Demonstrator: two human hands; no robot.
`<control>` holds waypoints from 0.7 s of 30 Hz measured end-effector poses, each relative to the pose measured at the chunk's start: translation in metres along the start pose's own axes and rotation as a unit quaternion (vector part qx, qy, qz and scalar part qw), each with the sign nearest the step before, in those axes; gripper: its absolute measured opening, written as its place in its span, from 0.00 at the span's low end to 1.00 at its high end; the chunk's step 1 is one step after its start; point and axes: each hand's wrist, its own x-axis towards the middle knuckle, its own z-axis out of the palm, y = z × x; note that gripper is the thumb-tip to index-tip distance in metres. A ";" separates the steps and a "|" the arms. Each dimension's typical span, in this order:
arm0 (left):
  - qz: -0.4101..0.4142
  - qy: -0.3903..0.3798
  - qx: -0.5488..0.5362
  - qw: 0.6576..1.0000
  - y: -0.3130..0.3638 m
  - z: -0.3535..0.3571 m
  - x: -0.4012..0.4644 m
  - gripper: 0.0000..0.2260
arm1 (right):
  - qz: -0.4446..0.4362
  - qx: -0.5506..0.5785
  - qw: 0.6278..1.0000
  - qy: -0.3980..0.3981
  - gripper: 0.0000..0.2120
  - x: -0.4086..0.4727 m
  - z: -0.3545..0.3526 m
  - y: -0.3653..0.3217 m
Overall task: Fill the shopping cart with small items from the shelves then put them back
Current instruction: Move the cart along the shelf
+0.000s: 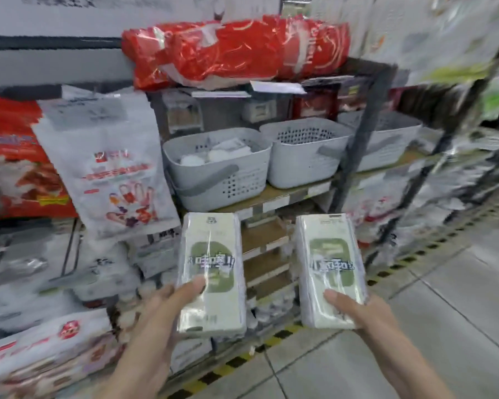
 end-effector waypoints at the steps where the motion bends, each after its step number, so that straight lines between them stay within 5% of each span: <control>1: -0.006 -0.012 0.002 1.000 0.001 0.014 0.003 0.26 | -0.004 0.003 1.000 0.011 0.40 0.002 -0.013 -0.002; 7: 0.022 -0.033 0.062 0.997 0.017 0.066 0.035 0.24 | -0.025 0.020 0.999 0.030 0.37 0.029 -0.058 -0.016; 11: 0.074 -0.022 0.072 0.994 0.036 0.096 0.068 0.15 | -0.031 0.008 0.999 0.033 0.44 0.068 -0.073 -0.030; 16: 0.085 -0.032 0.080 0.993 0.059 0.131 0.129 0.22 | -0.046 -0.012 0.998 0.031 0.31 0.128 -0.092 -0.069; 21: 0.103 -0.023 0.083 0.991 0.090 0.169 0.184 0.23 | -0.087 -0.072 0.992 0.052 0.39 0.190 -0.109 -0.109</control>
